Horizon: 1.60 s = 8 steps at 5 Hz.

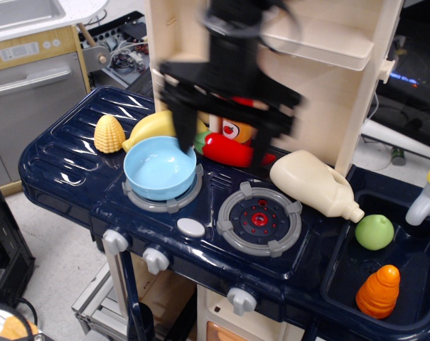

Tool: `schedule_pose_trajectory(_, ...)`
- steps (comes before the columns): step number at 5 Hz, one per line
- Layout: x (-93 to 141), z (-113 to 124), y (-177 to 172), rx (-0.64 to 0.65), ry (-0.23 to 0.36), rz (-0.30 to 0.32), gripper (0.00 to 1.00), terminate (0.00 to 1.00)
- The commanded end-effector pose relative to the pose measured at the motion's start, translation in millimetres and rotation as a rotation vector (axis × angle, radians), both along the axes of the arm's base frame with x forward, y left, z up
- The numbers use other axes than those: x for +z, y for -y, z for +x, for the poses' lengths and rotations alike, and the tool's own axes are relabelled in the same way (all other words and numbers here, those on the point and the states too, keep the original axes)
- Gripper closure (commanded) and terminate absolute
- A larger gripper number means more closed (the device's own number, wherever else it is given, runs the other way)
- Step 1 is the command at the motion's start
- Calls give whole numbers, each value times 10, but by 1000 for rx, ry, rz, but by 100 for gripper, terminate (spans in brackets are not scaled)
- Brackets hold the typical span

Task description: Put carrot in bowl

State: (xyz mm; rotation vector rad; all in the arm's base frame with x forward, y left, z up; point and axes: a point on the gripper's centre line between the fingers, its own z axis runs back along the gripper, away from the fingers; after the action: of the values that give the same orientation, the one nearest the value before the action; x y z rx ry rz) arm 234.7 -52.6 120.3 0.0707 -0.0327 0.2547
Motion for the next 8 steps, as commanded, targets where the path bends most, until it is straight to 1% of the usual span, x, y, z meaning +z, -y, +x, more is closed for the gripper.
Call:
schedule_pose_trajectory(1,-163,240,630,279,100,-93,0,0)
schedule_pose_trajectory(2,-329,323,790,444,112,-117,0,0)
schedule_pose_trajectory(3,-384,405,910,535,127,-145,0,0)
schedule_pose_trajectory(5,-435,473,1153,612,153,-192,0,0)
schedule_pose_trajectory(6,-483,459,1282,652,165,-196,0,0)
schedule_pose_trajectory(7,-580,440,1356,669,177,-193,0,0)
schedule_pose_trajectory(8,-710,468,1406,681,196,-222,0,0)
